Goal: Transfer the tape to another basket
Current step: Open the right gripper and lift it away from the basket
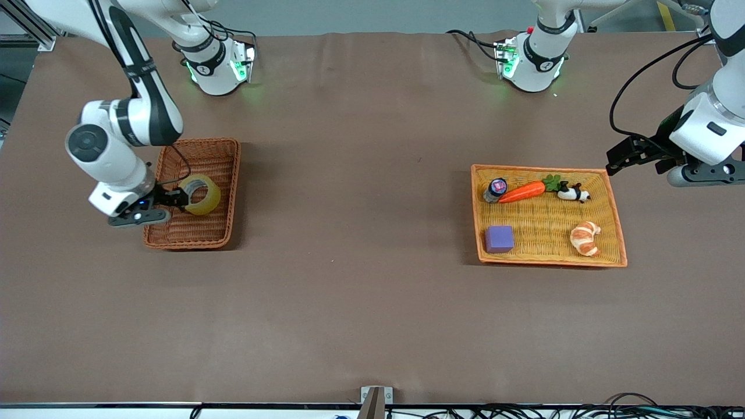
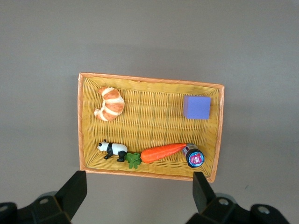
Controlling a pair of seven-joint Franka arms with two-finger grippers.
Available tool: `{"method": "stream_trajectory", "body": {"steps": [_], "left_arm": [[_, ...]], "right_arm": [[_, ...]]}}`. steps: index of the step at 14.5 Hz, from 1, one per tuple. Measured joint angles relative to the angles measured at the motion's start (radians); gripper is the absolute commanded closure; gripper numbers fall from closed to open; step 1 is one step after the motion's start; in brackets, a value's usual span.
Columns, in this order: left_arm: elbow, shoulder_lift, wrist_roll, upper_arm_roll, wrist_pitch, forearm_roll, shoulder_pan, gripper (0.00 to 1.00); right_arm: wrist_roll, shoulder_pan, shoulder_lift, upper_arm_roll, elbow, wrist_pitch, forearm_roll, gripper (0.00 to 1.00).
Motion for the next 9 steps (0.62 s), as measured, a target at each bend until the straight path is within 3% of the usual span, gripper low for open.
{"method": "stream_trajectory", "body": {"steps": [4,7,9], "left_arm": [[0.000,0.003,0.000,0.001,0.000,0.000,0.001,0.00],[0.001,0.008,0.000,0.002,0.001,0.000,0.002,0.00],[0.001,0.008,0.000,0.003,0.001,0.000,0.002,0.00]], "right_arm": [[0.000,0.005,-0.079,0.006,0.127,-0.166,0.012,0.00],[-0.008,0.011,-0.093,0.011,0.277,-0.346,0.101,0.00],[-0.008,0.011,-0.096,0.012,0.344,-0.440,0.112,0.00]]}}
